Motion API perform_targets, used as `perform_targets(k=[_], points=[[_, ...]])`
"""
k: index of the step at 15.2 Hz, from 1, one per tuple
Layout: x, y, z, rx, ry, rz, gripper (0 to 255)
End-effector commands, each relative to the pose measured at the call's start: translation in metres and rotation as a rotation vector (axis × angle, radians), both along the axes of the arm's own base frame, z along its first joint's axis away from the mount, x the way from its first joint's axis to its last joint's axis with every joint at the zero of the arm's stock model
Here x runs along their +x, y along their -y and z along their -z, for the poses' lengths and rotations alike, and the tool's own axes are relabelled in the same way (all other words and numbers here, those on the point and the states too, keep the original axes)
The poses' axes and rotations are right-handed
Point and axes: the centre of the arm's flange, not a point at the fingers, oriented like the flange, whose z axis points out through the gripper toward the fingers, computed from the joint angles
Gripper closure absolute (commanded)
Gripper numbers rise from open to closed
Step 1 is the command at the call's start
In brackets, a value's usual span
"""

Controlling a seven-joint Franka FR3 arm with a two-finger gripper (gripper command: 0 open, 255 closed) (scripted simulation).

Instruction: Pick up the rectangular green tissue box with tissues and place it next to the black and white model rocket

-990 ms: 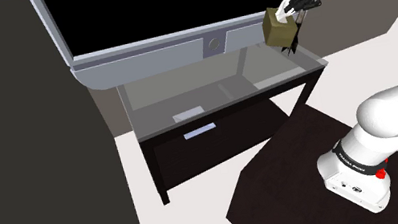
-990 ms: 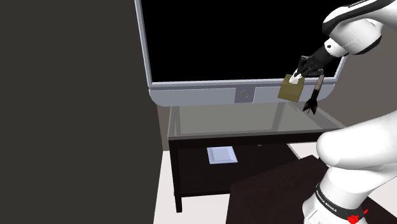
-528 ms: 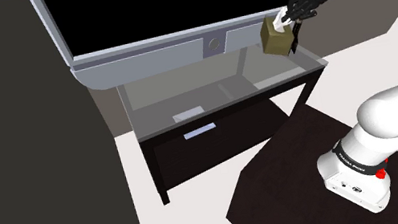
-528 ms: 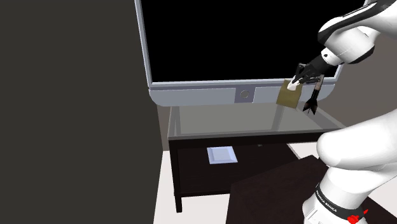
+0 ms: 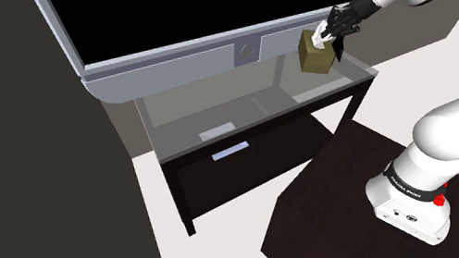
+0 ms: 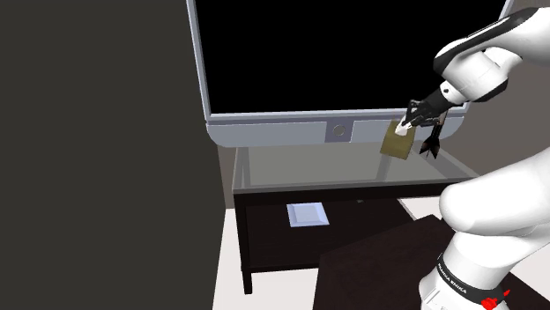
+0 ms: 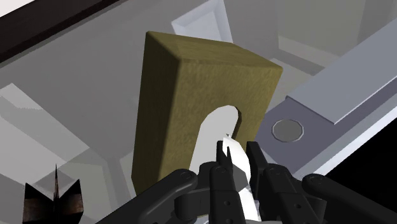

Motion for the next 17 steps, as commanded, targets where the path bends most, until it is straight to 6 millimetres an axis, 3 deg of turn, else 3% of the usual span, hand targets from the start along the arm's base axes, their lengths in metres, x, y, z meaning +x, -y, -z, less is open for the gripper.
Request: perform_targets(k=[1,13,17], points=[[0.0,0.0,0.011,-0.001,0.0,0.0,255],[0.0,0.0,0.075,-0.001,0.0,0.0,255],[0.0,0.0,0.075,-0.001,0.0,0.0,255]])
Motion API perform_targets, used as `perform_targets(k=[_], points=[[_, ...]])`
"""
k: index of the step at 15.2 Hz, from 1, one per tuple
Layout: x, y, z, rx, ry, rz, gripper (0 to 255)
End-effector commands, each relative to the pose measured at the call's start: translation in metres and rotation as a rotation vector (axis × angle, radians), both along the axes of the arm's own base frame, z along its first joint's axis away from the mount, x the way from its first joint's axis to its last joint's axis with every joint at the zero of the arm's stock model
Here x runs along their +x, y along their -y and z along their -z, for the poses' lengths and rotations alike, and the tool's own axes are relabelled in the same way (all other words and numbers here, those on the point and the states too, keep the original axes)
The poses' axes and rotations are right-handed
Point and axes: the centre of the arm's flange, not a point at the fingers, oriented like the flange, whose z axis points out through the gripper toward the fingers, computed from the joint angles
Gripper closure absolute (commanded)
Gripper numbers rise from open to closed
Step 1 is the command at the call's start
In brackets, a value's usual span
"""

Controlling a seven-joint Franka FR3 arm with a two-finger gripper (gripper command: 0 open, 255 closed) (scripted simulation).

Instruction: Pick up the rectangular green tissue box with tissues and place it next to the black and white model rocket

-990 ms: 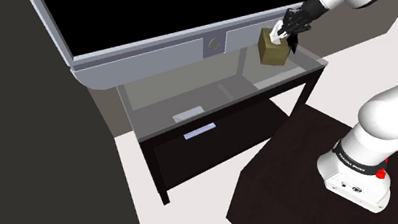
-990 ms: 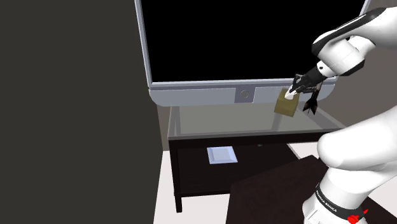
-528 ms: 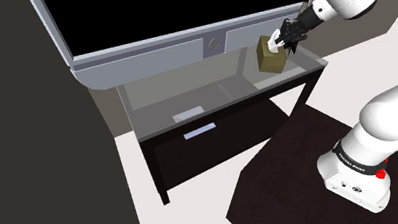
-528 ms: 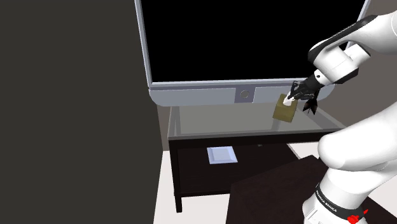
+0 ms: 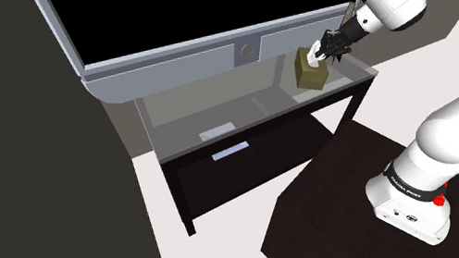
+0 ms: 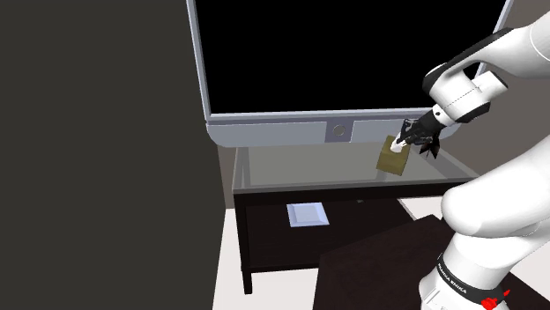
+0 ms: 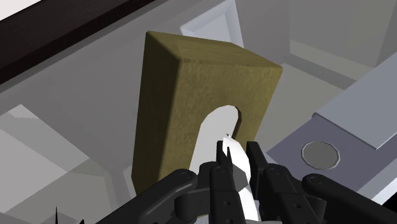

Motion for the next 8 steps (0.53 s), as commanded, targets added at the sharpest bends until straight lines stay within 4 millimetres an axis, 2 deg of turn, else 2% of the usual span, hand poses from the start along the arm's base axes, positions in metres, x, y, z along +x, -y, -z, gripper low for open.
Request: perform_targets(k=[1,4,5,8], points=[[-0.0001,0.0001,0.0003,0.0,0.0,0.0,255],[-0.0001,0.0001,0.0003,0.0,0.0,0.0,255],[0.0,0.0001,0.0003,0.0,0.0,0.0,0],[-0.0001,0.0001,0.0003,0.0,0.0,0.0,0]])
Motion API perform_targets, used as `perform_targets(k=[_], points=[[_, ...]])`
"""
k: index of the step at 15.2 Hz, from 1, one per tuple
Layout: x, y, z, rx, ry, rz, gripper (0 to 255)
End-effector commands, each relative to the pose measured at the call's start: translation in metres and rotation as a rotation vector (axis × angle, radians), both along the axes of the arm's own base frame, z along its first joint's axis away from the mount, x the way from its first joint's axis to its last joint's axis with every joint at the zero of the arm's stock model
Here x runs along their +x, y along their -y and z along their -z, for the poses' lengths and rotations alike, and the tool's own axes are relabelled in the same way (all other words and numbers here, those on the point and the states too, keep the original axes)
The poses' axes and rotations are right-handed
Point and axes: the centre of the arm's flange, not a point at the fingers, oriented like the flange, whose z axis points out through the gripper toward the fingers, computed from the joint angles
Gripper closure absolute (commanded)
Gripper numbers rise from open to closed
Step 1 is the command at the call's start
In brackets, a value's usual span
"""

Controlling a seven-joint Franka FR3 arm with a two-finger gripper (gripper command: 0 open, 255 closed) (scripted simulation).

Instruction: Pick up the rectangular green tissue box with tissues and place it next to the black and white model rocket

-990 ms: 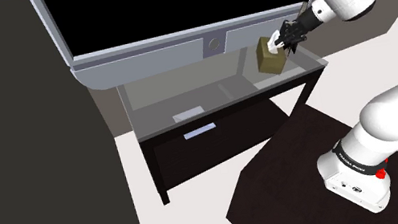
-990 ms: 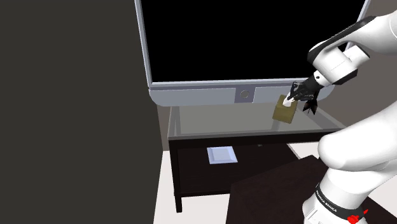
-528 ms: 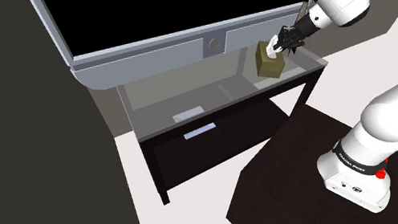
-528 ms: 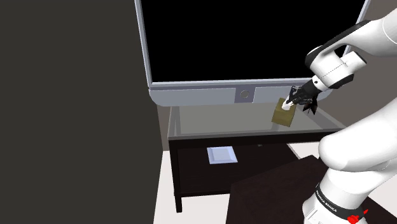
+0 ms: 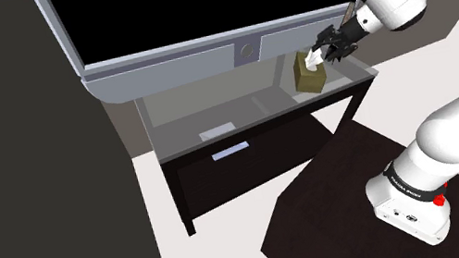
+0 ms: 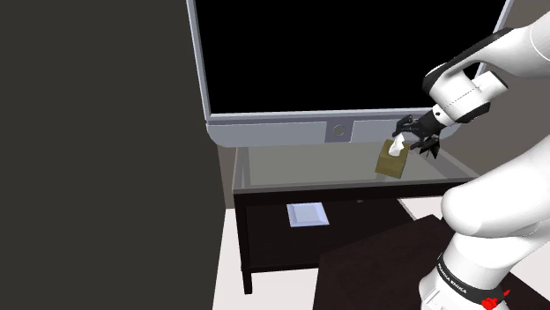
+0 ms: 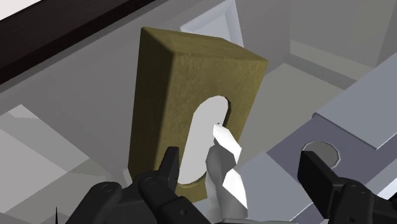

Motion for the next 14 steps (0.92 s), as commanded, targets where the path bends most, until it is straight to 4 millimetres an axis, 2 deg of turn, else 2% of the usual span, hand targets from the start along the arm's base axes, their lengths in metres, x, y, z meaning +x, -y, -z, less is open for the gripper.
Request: perform_targets(k=[1,2,6,14], points=[[0.0,0.0,0.0,0.0,0.0,0.0,0],[0.0,0.0,0.0,0.0,0.0,0.0,0],[-0.028,0.01,-0.04,0.0,0.0,0.0,0],[-0.028,0.01,-0.04,0.0,0.0,0.0,0]])
